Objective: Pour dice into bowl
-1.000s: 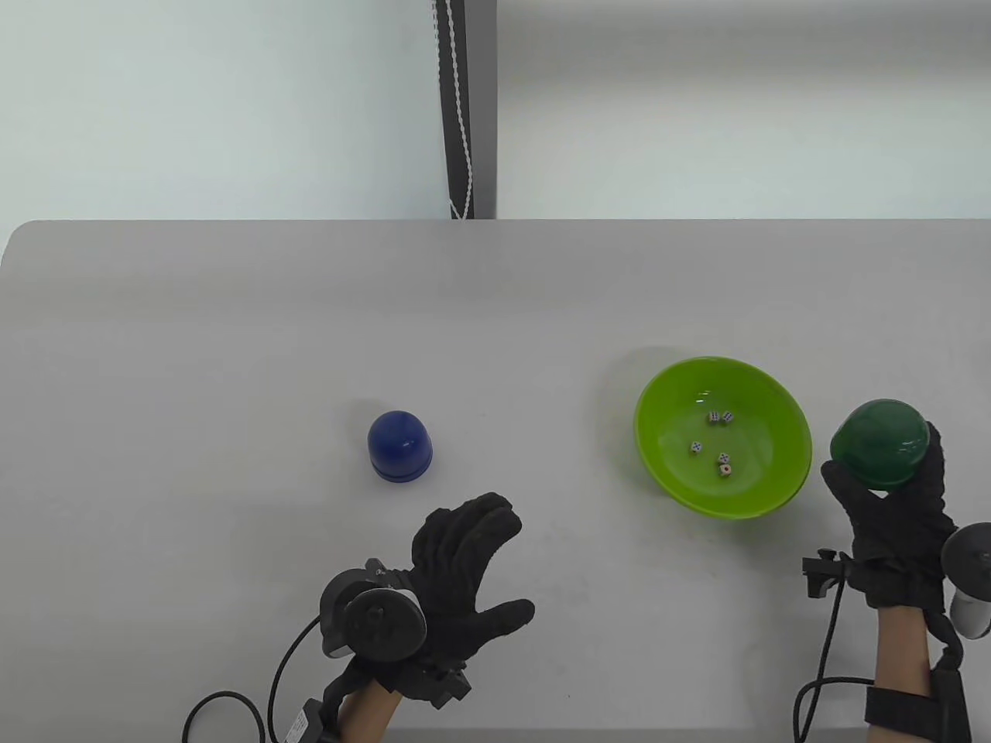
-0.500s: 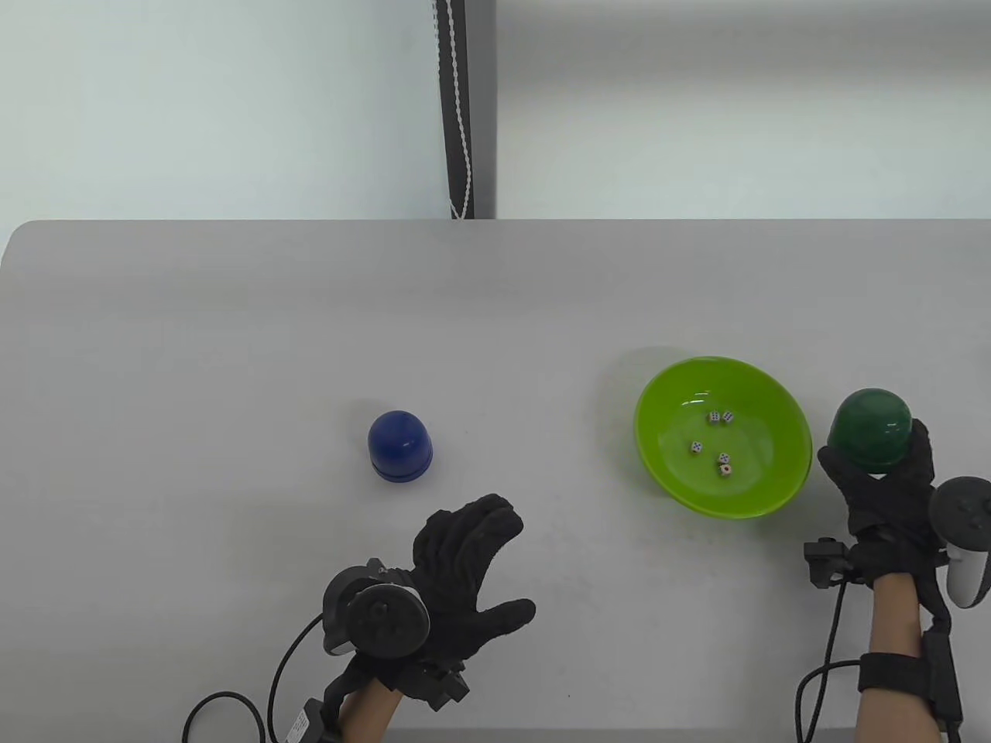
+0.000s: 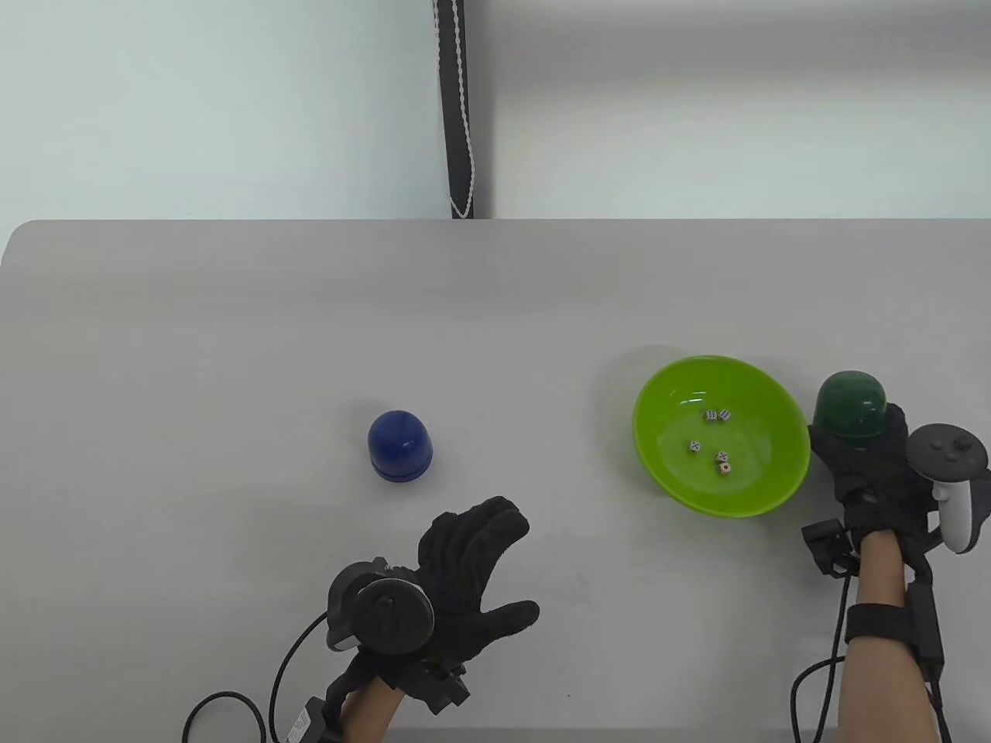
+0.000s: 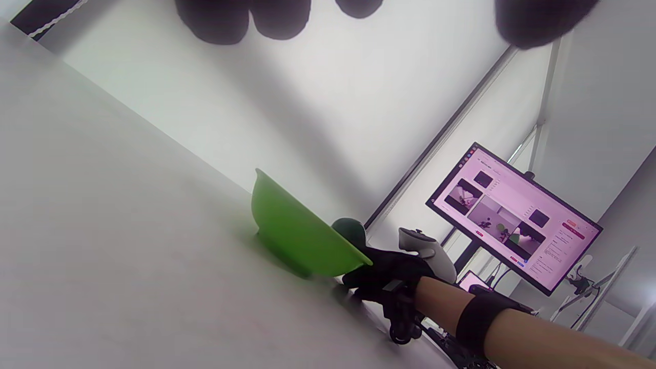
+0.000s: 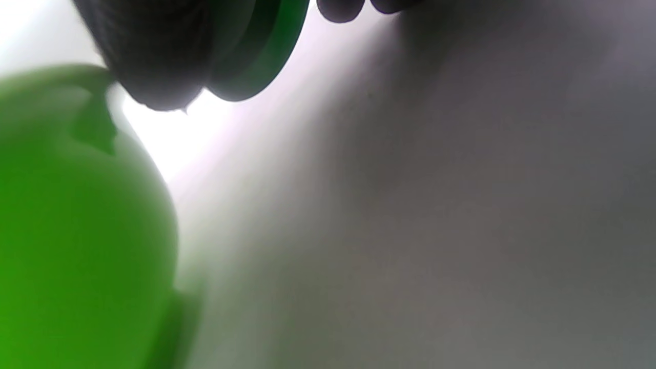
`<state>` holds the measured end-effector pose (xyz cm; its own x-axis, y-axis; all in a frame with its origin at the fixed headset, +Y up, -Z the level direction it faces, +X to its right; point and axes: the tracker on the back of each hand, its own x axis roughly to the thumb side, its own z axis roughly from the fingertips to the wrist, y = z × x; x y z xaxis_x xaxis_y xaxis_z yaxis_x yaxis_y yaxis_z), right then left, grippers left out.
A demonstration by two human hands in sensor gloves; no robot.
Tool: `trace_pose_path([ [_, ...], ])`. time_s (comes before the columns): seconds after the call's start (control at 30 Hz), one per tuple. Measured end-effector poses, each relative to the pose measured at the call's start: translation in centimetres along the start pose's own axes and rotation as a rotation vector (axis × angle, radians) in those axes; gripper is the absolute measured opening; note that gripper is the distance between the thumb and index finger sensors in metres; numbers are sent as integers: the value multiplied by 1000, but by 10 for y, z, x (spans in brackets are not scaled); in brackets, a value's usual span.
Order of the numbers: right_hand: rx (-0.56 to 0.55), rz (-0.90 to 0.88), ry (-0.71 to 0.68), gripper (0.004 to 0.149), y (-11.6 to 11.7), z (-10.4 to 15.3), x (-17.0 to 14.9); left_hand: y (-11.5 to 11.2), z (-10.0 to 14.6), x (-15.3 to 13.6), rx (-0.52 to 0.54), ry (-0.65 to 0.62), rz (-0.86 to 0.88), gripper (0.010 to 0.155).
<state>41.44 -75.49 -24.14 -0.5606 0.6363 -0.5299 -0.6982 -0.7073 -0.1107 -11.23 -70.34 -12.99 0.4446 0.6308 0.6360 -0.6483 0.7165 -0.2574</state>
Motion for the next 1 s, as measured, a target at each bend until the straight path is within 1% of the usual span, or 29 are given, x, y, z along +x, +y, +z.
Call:
trace_pose_path([
  [0.13, 4, 104, 39, 111, 8, -3, 7, 0, 0, 0, -14, -1, -10, 93],
  [0.23, -13, 236, 40, 110, 12, -3, 10, 0, 1, 0, -16, 2, -4, 93],
  [0.33, -22, 243, 62, 110, 14, -3, 11, 0, 0, 0, -24, 6, -8, 93],
  [0.4, -30, 283, 94, 109, 15, -4, 10, -1, 1, 0, -30, 4, -8, 93],
  [0.5, 0, 380, 119, 109, 20, -6, 8, -1, 0, 0, -34, 5, -8, 93],
  [0.53, 31, 407, 118, 109, 21, -7, 8, -1, 0, 0, -36, 7, -6, 92],
  [0.57, 49, 406, 125, 108, 23, -7, 7, -1, 0, 0, -38, 7, -4, 92],
  [0.73, 46, 406, 138, 105, 22, -6, 7, -2, 0, 0, -52, 12, -7, 92],
  [0.87, 59, 401, 126, 107, 21, -5, 6, -3, -1, 0, -64, 17, 0, 92],
  [1.0, 8, 337, 82, 110, 13, 2, 6, -3, -1, 0, -64, 13, -2, 92],
])
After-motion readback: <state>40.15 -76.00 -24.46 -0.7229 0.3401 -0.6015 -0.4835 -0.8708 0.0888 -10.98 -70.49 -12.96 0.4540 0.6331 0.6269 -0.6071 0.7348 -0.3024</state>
